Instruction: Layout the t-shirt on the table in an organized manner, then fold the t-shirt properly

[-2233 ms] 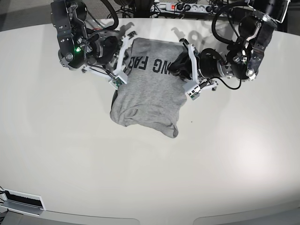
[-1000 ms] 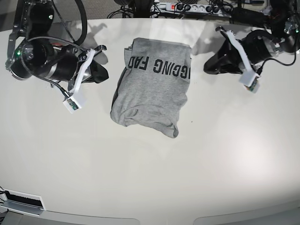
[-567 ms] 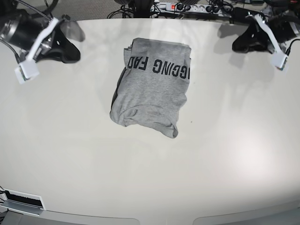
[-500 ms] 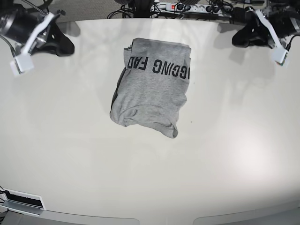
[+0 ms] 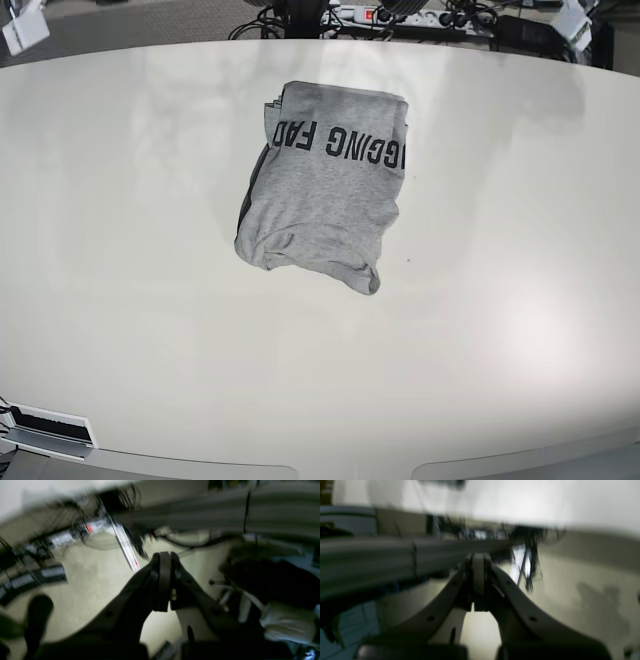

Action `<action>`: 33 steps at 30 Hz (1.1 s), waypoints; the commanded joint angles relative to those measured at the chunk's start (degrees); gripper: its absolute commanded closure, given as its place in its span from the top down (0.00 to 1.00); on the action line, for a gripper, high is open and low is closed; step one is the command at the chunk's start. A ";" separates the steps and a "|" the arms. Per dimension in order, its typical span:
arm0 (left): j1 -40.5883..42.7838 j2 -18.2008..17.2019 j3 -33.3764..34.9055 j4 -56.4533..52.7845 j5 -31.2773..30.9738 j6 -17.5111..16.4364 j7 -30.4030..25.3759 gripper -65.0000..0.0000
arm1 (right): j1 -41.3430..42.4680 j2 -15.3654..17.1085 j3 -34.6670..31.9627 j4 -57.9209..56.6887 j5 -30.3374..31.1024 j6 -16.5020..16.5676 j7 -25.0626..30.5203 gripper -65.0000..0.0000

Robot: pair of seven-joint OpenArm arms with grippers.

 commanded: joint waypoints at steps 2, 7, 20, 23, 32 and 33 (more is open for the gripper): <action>2.82 -0.31 -0.07 0.57 0.57 0.15 -0.35 0.00 | -3.50 0.42 0.26 0.20 0.79 0.30 0.51 0.00; 3.65 -0.33 4.68 -0.35 4.66 1.55 -1.22 0.00 | -5.68 1.31 -2.82 -5.68 0.00 0.30 0.51 0.00; -8.55 -1.09 30.23 -22.49 25.35 10.69 -15.87 0.00 | 5.22 8.61 -26.64 -39.91 -29.73 0.30 19.12 0.00; -13.84 -1.07 33.33 -32.13 27.65 10.67 -19.26 0.00 | 10.27 9.46 -31.85 -50.90 -35.95 0.30 26.08 0.00; -27.28 0.46 37.51 -61.79 31.28 9.94 -36.70 0.00 | 25.64 9.70 -45.53 -81.74 -50.34 -3.82 43.04 0.00; -28.50 0.76 37.51 -64.37 32.26 10.05 -39.65 0.00 | 27.04 9.68 -47.06 -84.15 -51.54 -4.39 45.22 0.00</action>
